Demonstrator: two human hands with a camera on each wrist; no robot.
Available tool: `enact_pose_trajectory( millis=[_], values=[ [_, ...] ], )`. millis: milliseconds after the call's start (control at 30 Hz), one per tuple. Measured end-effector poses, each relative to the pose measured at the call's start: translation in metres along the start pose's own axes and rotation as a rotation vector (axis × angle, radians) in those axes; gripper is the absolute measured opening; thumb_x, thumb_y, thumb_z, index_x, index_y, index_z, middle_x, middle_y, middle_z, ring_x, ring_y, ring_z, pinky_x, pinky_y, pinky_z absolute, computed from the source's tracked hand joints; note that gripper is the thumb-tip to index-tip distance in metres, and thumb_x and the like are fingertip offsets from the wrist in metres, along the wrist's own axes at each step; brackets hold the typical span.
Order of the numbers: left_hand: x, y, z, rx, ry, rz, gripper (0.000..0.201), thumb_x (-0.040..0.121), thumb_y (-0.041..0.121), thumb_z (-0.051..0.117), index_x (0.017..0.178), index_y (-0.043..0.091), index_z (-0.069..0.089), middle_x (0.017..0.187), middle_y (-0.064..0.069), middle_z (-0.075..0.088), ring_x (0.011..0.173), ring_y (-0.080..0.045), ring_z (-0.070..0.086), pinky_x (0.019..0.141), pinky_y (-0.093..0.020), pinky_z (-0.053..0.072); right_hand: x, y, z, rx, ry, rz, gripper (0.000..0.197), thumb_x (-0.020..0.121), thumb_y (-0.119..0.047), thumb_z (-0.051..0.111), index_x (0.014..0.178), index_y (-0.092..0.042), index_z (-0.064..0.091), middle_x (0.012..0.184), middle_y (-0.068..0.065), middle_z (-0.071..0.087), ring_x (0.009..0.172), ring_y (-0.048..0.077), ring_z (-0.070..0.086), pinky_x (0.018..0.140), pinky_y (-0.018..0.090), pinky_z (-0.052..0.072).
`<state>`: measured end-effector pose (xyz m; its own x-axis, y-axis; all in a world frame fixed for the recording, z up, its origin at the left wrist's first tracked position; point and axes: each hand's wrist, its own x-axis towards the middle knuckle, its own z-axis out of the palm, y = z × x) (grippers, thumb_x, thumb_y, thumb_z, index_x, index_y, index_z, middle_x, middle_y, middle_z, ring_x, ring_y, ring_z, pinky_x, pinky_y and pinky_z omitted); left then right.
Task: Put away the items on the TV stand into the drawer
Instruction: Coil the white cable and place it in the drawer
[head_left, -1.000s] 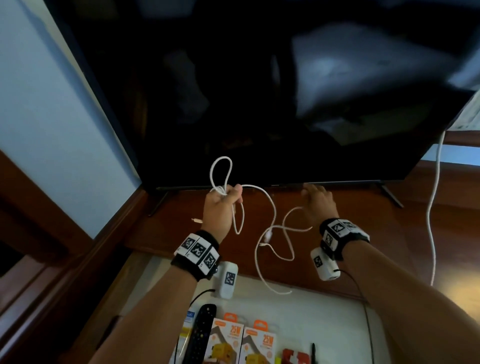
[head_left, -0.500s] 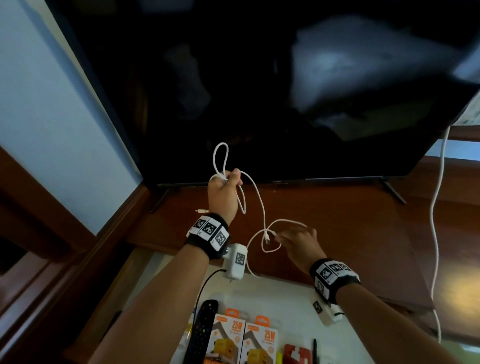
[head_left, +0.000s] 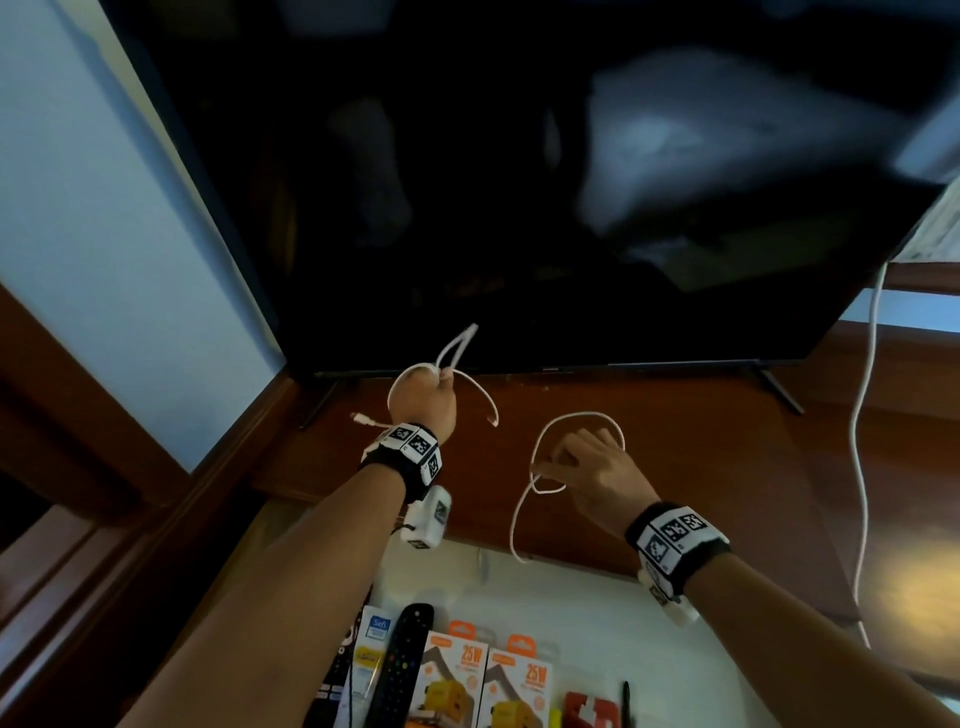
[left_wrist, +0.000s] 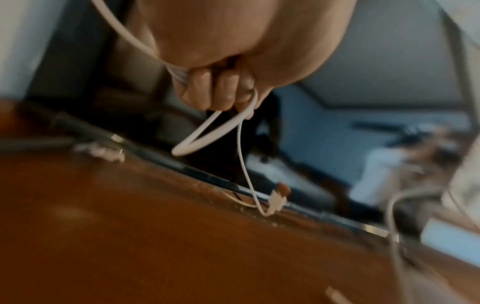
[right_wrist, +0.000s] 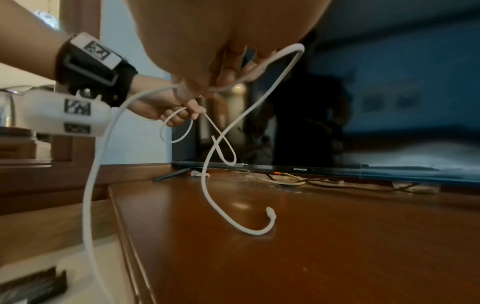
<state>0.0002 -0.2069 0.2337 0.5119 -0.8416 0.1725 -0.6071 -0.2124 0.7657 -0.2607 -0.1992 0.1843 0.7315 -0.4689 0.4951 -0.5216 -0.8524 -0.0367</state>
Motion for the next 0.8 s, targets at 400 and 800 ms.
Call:
enact_pose_trajectory(
  millis=[400, 800],
  values=[
    [-0.060, 0.030, -0.015, -0.385, -0.275, 0.054, 0.042, 0.102, 0.026, 0.062, 0.066, 0.004, 0.063, 0.048, 0.009, 0.045, 0.048, -0.007, 0.047, 0.056, -0.025, 0.037, 0.035, 0.002, -0.045, 0.355, 0.107, 0.734, 0.043, 0.093, 0.005, 0.056, 0.130, -0.016, 0.065, 0.124, 0.006, 0.066, 0.112, 0.019, 0.062, 0.088, 0.018, 0.048],
    [-0.086, 0.054, -0.067, -0.413, -0.625, 0.131, 0.034, 0.084, -0.002, 0.055, 0.115, 0.007, 0.065, 0.053, 0.007, 0.034, 0.042, -0.008, 0.029, 0.045, -0.021, 0.026, 0.009, -0.070, -0.048, 0.474, 0.122, 0.520, 0.048, 0.091, 0.014, 0.047, 0.113, -0.023, 0.070, 0.087, -0.005, 0.056, 0.074, 0.007, 0.052, 0.068, 0.014, 0.042]
  ],
)
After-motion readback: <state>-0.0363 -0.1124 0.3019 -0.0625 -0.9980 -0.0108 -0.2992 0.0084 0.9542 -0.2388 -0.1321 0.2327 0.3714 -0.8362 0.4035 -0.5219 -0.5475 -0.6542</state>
